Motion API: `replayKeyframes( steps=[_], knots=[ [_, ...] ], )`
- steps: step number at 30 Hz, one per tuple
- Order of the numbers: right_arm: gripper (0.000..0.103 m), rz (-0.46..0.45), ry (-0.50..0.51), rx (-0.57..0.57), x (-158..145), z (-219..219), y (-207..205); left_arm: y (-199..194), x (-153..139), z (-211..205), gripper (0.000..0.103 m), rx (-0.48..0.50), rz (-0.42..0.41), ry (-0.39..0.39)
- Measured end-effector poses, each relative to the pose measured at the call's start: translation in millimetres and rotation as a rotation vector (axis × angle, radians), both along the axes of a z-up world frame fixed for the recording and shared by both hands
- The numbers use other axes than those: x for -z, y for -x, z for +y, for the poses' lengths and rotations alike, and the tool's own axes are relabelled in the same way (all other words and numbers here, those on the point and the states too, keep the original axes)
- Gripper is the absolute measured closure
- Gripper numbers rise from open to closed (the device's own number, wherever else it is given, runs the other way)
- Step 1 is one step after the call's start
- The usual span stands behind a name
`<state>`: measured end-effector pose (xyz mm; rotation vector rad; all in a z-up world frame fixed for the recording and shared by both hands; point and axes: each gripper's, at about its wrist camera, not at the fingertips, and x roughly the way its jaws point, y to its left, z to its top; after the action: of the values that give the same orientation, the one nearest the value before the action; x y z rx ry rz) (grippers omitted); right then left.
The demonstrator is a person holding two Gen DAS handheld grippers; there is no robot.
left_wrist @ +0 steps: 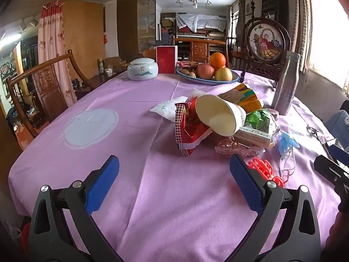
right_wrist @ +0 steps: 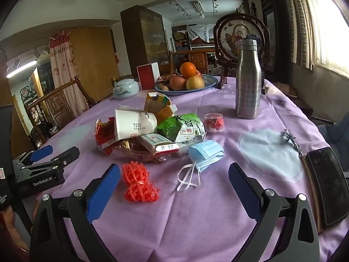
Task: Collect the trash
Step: 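Reach the left tool toward the red mesh fruit net on the table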
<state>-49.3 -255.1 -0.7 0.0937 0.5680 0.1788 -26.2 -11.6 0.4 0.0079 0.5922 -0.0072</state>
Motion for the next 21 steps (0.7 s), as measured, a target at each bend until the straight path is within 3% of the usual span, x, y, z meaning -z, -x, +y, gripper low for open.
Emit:
replayKeyframes(
  steps=[6, 15, 21],
  knots=[
    [0.006, -0.025, -0.002, -0.002, 0.6, 1.5, 1.0, 3.9, -1.6, 2.2, 0.006, -0.006, -0.002, -0.001],
    [0.006, 0.028, -0.005, -0.005, -1.4, 3.4, 1.9, 6.8, -1.5, 5.4, 0.006, -0.009, 0.004, 0.007],
    [0.006, -0.001, 0.000, -0.004, 0.2, 2.1, 2.2, 5.9, -0.7, 5.4, 0.006, -0.009, 0.010, 0.008]
  ],
)
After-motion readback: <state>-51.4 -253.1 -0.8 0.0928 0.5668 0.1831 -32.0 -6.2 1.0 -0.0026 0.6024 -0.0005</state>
